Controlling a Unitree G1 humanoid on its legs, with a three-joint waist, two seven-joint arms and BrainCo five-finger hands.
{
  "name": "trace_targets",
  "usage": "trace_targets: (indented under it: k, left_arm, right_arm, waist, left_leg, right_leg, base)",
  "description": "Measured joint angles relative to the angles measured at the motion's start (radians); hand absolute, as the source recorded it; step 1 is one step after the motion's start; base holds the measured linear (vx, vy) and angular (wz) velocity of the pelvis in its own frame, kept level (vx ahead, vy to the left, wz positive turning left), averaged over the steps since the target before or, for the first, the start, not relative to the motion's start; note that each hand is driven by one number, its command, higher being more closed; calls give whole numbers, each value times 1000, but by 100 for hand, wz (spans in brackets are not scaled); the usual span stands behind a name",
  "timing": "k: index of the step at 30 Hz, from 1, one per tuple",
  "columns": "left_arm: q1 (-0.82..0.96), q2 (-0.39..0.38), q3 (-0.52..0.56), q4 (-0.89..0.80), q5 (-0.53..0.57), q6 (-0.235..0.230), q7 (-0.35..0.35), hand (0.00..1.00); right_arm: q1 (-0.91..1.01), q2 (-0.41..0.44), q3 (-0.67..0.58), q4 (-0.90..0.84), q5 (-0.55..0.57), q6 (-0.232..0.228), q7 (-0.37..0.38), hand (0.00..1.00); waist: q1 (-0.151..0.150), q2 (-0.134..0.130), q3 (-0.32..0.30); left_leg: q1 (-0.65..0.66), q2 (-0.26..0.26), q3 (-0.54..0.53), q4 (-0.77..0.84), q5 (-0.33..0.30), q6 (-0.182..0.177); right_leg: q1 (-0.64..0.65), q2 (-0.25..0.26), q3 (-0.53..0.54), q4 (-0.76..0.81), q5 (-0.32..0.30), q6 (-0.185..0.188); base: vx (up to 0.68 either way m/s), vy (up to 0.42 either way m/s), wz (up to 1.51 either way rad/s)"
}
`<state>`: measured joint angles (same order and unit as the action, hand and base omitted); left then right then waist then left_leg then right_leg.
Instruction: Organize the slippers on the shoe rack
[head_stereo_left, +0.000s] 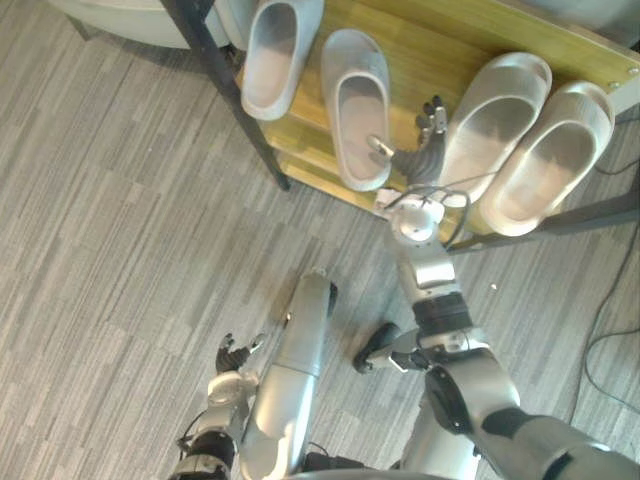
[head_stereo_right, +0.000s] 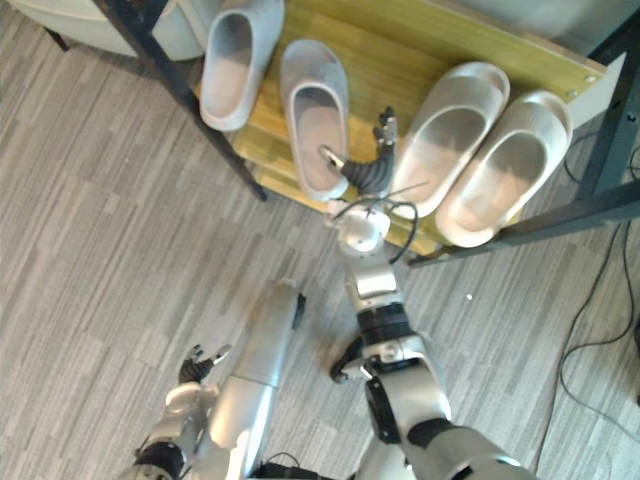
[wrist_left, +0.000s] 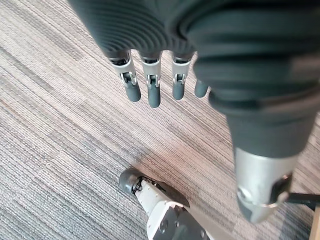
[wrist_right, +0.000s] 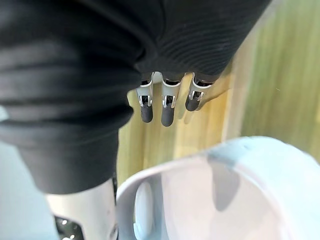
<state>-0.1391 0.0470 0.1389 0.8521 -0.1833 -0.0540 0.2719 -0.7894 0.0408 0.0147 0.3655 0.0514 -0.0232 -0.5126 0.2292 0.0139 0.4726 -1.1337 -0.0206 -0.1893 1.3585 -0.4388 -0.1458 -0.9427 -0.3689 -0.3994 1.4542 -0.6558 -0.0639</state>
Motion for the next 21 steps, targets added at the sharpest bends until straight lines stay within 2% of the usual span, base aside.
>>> trace_targets:
  k: [9, 21]
  left_arm:
    - [0, 2, 25, -7, -6, 2, 2, 0]
    - [-4, -4, 29, -6, -15, 1, 4, 0]
  right_arm:
    - [-2, 13, 35, -1, 111, -44, 33, 0]
    - [-73, 46, 72, 2, 310, -56, 40, 0]
  waist:
    - [0, -13, 12]
    - [16, -7, 15]
  left_leg:
    - [-1, -1, 1, 0, -1, 2]
    - [-19, -22, -16, 0, 0, 1]
  right_leg:
    - [1, 0, 0, -3, 1, 2]
    - [4, -16, -22, -3, -3, 9]
  base:
    - [0, 0, 0]
    - [11, 12, 6]
